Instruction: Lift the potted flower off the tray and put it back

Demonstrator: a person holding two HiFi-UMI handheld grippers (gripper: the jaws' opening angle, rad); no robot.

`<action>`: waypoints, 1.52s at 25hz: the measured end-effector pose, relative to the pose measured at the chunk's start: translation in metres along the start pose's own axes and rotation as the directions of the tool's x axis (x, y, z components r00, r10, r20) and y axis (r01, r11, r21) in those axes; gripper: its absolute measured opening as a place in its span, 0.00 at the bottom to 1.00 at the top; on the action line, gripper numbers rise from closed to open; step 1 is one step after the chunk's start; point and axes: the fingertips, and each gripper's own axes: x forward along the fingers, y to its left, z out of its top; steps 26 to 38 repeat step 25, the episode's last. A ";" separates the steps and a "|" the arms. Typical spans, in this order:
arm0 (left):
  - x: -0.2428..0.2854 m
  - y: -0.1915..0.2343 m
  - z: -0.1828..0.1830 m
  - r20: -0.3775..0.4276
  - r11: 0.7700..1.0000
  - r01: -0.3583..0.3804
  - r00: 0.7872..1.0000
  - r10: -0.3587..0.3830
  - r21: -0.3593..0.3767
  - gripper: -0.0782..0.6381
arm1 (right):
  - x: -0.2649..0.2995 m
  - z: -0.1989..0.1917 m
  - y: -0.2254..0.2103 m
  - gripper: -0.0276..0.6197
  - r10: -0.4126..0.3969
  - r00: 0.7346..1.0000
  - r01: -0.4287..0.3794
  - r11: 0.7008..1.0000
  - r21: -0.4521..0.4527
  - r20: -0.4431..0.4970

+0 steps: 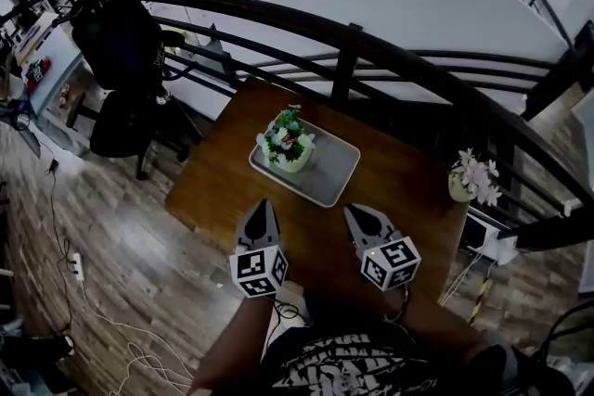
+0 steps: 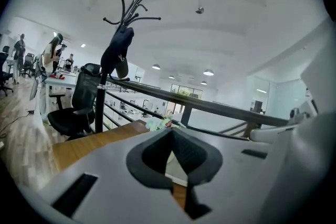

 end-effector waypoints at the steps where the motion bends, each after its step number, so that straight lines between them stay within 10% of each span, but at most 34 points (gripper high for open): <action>1: -0.005 0.000 0.001 -0.003 1.000 -0.004 1.000 0.004 -0.003 0.12 | -0.002 0.001 0.002 0.04 0.002 1.000 -0.002 1.000 -0.001 -0.001; 38: -0.069 -0.027 -0.012 -0.047 0.999 -0.004 0.999 0.006 0.049 0.12 | -0.055 0.013 0.034 0.04 0.016 0.997 -0.013 0.999 -0.045 0.080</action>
